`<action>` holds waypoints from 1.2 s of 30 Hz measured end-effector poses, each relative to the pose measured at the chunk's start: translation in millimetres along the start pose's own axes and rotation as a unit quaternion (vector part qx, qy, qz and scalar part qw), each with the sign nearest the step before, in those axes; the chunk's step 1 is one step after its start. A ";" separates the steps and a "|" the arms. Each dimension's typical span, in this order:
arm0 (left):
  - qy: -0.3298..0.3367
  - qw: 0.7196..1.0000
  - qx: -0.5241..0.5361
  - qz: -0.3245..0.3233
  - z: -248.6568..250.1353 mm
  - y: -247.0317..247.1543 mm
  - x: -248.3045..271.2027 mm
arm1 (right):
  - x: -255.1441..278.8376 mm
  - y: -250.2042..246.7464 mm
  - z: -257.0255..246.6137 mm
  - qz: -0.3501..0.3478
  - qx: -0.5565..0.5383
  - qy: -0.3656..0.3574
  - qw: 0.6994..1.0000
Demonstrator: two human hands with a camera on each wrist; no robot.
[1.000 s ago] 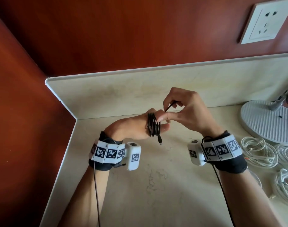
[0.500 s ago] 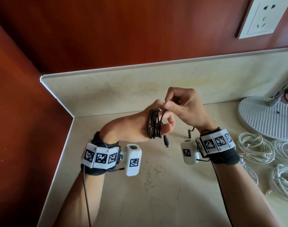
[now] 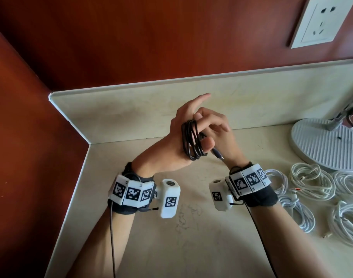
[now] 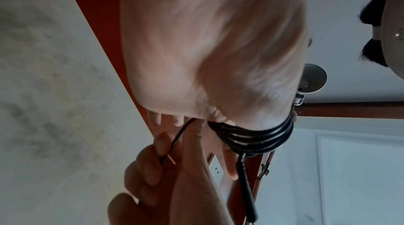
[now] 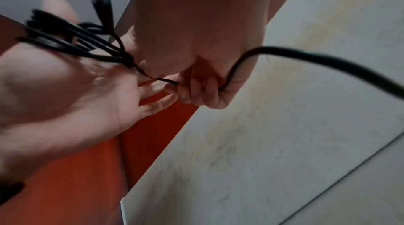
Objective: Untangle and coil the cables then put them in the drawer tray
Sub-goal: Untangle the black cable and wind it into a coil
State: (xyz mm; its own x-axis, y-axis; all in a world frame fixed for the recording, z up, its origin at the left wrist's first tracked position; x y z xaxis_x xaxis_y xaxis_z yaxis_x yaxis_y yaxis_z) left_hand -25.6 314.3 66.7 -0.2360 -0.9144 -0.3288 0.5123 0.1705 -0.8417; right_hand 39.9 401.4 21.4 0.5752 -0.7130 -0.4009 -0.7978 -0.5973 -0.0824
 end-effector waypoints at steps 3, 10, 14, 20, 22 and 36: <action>-0.010 1.000 -0.005 0.015 -6.8 -5.4 1.1 | 1.0 5.5 2.1 -0.014 -0.034 0.038 0.999; -0.066 0.995 0.042 0.066 -49.4 -22.6 2.8 | 7.2 32.9 0.8 -0.102 -0.011 0.059 0.993; -0.119 0.989 0.028 0.080 -72.3 -23.0 5.7 | 9.6 43.7 -8.2 -0.127 0.039 0.060 0.989; -0.202 0.964 0.014 0.172 -103.0 -42.5 15.6 | 21.9 52.7 -1.9 -0.199 0.080 0.117 0.970; -0.237 0.959 -0.020 0.156 -110.8 -38.0 19.2 | 20.7 53.1 -11.9 -0.184 0.099 0.080 0.975; -0.262 0.943 -0.202 -0.042 -93.2 -11.6 19.3 | 8.7 9.3 -74.2 -0.042 0.321 -0.188 0.927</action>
State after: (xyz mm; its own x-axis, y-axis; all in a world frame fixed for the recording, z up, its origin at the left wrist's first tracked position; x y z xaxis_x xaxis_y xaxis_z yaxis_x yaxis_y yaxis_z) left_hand -113.0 328.9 30.3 0.2325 -0.9688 -0.0859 0.1277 0.1180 -0.9848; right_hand 50.9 362.3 84.8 0.6330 -0.4236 -0.6480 -0.7655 -0.2177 -0.6055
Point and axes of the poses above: each hand's wrist, its own x-axis away from the middle knuckle, its own y-axis out of the palm, z = x × y, the point moved 7 cm from there along -x, towards the middle knuckle, and after that the axes turned 11 degrees about -x, right-handed, at the moved point
